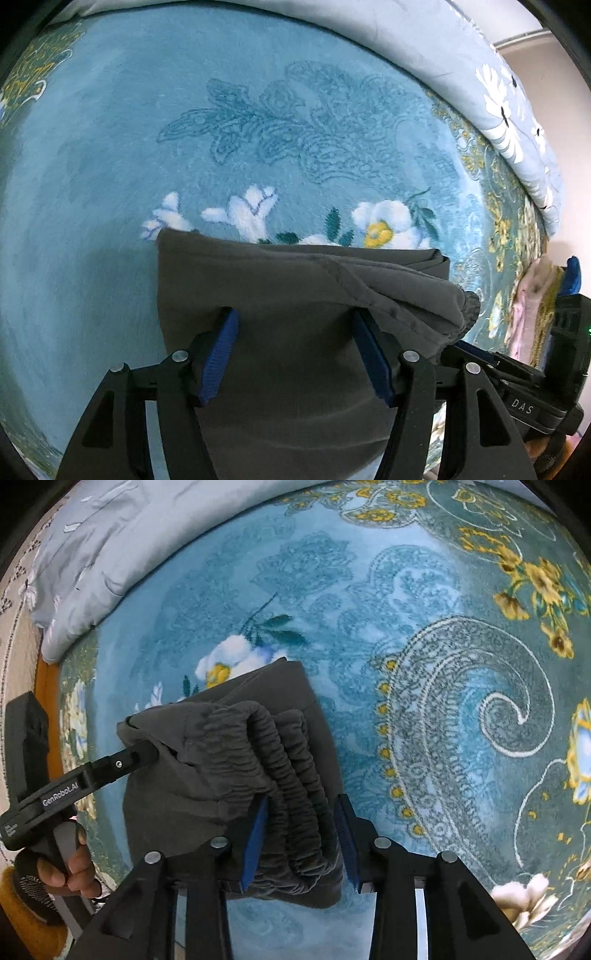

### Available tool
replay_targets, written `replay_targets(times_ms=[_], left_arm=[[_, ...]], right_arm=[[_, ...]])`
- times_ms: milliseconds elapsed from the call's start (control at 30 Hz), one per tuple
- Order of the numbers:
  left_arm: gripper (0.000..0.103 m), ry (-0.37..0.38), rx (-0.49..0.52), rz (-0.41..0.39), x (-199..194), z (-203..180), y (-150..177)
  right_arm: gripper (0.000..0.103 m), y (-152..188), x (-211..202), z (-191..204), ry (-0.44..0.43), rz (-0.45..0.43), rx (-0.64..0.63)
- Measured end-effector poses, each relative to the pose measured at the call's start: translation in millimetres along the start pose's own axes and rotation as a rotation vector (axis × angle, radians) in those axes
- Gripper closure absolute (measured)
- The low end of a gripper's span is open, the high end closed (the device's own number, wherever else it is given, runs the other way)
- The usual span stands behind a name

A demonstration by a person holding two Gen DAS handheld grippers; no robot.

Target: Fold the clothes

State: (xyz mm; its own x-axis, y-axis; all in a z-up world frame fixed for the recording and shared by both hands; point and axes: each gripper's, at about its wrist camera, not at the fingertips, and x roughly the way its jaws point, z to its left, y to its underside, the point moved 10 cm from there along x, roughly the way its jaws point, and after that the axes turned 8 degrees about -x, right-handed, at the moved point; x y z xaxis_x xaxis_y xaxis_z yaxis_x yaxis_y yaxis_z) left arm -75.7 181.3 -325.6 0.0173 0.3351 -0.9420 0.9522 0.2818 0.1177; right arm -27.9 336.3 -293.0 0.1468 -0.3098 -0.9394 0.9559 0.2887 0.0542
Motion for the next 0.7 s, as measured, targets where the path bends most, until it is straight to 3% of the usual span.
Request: replay_targets(times_ms=[233,400,500,567,700], left_arm=[[0.036,-0.027,-0.001,0.014,-7.0,-8.8,4.4],[0.036,0.088,-0.044,-0.023,-40.1,-9.1,35.1],[0.036,0.135,-0.072,-0.005,-45.4,-6.7,70.6],[0.036,0.112,-0.071,0.029,-35.7,1.2,95.4],[0.036,0.064,-0.012,0.04,-24.5,5.3,111.2]], right_arm=[[0.063,0.8,-12.3,2.6,-0.006,-0.006,0.022],[0.064,12.4,-50.8,21.7,-0.01,-0.094,-0.051],[0.074,24.3,-52.9,41.7,-0.039,-0.096,-0.111],[0.079,33.3,-45.0,52.8,-0.044,-0.075,-0.148],[0.08,37.7,-24.1,55.8,-0.031,-0.048,-0.143]])
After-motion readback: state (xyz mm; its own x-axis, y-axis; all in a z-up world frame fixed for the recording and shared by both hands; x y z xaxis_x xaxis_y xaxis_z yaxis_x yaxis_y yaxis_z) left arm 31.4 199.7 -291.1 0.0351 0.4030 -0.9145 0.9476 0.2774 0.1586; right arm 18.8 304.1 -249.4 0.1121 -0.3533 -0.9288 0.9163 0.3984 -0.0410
